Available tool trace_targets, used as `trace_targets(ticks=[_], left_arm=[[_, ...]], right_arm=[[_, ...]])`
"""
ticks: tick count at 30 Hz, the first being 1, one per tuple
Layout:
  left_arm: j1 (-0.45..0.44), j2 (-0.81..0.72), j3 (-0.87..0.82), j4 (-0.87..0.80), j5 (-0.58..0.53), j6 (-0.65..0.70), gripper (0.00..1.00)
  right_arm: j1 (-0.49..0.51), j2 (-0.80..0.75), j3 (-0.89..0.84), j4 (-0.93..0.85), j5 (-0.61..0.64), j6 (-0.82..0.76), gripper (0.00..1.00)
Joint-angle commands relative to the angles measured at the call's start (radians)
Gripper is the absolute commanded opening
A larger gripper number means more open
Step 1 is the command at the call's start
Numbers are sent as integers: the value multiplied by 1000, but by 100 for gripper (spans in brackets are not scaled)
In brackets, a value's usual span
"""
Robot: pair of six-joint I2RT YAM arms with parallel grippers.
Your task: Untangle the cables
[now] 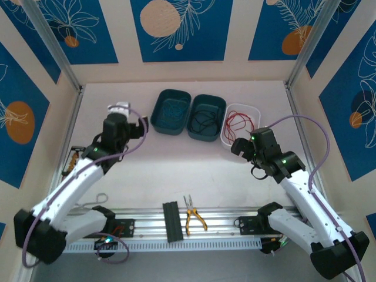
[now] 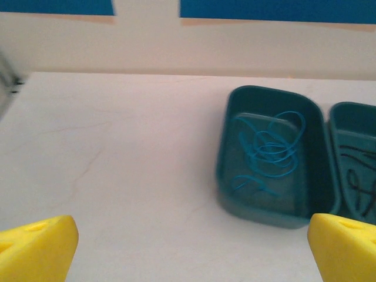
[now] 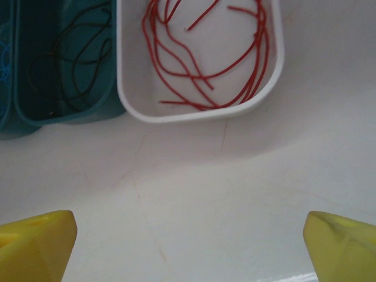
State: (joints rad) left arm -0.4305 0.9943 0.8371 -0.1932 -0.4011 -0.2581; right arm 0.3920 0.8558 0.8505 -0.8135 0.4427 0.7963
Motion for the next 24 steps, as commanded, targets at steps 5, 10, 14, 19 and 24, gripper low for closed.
trace_targets(ticks=[5,10,14,19,24], left_arm=[[66,-261,-270,27,-154,46,100],[125,-339,-423,151,-146,68,100],[181,-308,-487,264,-113,107,100],[256,-220,-544,450,20,153,100],[295,-87,-659,838,148,238,100]], right_arm=[[-11,-15,-81,156,193,-119,99],[-13,-30,-146,313,240,-257,99],[-30,-29,-189,419,265,-355,99],[-64,-32,-249,545,239,-450,99],[-115,-26,-360,778,163,-591,99]])
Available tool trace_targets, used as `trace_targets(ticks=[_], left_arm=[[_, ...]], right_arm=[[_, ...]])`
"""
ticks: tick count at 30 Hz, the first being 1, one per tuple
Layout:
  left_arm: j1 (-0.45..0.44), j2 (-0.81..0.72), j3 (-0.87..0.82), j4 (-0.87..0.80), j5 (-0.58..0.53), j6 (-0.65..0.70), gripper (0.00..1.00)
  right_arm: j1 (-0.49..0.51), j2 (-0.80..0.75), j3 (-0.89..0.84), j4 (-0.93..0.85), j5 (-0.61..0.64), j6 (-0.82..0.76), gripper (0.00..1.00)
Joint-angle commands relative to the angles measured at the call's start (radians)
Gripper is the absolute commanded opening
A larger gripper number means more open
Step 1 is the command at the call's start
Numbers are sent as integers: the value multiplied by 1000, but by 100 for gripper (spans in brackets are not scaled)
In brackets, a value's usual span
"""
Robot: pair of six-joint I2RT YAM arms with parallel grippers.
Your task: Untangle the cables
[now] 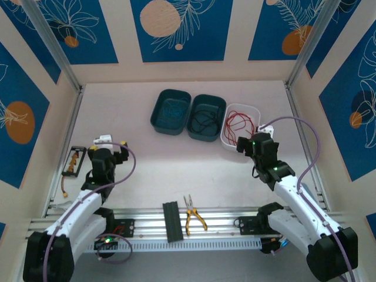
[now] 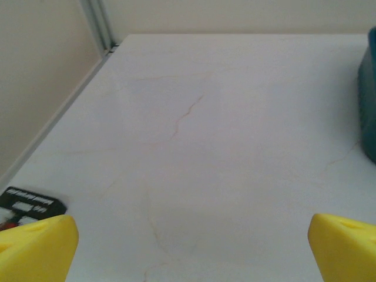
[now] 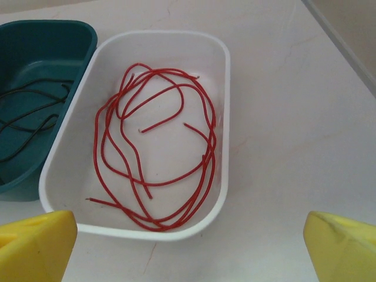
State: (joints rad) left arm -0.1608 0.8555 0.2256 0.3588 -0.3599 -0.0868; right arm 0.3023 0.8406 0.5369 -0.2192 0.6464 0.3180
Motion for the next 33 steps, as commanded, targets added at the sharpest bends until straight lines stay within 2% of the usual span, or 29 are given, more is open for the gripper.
trace_targets(ticks=[1,10,12,16,22,23,24,28,32,33], left_arm=[[32,81,-54,328,122,71,100],[105,428,-58,681,303,56,100],[115,418,-35,620,321,65,100],[149,479,-25,678,360,64,100],[209,779,-35,1036,480,31,100],[224,761,-39,1008,497,17,100],[228,746,-28,961,468,2,100],[221,729,32,837,525,38,100],[208,723,114,675,672,108,100],[201,723,119,663,677,119,100]], right_arm=[[-45,-11,-64,218,-65,-122,99],[-248,48,-208,545,-335,-119,99],[-266,98,-223,598,-361,-129,99],[-289,196,-248,707,-403,-132,99],[-323,308,-257,824,-442,-123,99],[-332,317,-249,819,-456,-124,99],[-337,327,-250,839,-474,-128,99],[-360,381,-237,899,-557,-134,99],[-361,463,-193,937,-629,-165,99],[-361,481,-184,951,-635,-172,99]])
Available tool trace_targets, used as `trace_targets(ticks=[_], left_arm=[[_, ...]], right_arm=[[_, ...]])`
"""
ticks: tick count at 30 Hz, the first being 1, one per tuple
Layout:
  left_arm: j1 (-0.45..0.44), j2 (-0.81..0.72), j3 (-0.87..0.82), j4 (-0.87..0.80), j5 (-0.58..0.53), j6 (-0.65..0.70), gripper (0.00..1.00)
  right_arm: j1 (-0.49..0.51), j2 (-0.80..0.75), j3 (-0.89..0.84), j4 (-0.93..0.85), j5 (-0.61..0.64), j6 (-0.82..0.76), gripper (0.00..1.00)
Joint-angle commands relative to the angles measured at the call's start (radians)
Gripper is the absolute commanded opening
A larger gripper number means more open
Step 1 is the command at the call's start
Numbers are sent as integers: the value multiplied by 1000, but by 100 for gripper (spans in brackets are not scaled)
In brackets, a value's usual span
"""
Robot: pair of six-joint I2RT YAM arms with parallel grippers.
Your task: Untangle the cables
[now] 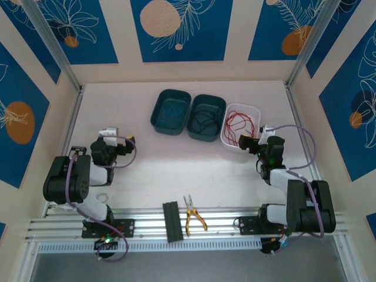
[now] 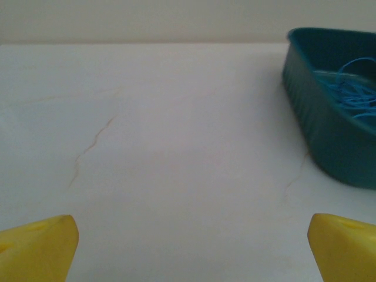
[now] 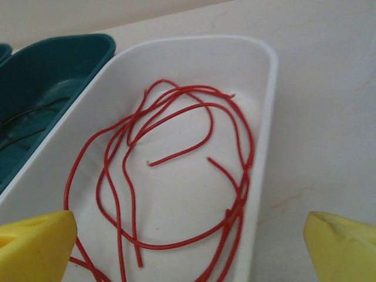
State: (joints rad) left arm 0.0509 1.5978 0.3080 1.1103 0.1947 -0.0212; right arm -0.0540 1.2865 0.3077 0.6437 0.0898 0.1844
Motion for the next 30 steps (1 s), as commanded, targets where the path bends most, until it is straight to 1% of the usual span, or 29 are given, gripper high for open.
trace_targets(ticks=[1,5,8,9,10,13,30], left_arm=[[-11,-20,35,-84,123,53,100],[-11,-19,34,-82,124,53,100],[-11,-19,31,-76,126,52,100],[-11,-20,31,-77,125,52,100],[-12,-19,31,-75,126,52,100],[-11,-20,31,-78,127,53,100],[-10,-20,34,-80,128,55,100]], right_arm=[[-4,59,45,116,-84,-47,99],[-6,174,48,222,-113,-45,99],[-3,236,43,295,-93,-34,99],[-4,235,56,273,-101,-39,99],[-3,225,75,214,-110,-49,99],[22,234,110,156,-99,-79,99],[37,237,112,158,-73,-88,99]])
